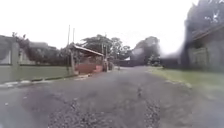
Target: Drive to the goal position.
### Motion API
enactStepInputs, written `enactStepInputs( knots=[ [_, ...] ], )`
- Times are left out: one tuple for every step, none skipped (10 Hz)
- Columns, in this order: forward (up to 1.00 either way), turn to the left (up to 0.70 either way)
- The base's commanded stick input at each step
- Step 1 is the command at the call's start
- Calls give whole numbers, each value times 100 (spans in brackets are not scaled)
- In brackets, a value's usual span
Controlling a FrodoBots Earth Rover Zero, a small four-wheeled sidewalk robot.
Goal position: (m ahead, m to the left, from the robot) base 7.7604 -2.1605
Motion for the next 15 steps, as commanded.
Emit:
enactStepInputs(
  knots=[
    [70, 0],
    [70, 0],
    [70, 0],
    [70, 0],
    [70, 0],
    [70, 0],
    [70, 0],
    [70, 0],
    [70, -21],
    [70, -35],
    [70, -35],
    [70, -35],
    [70, -35],
    [70, -35],
    [70, -8]
  ],
)
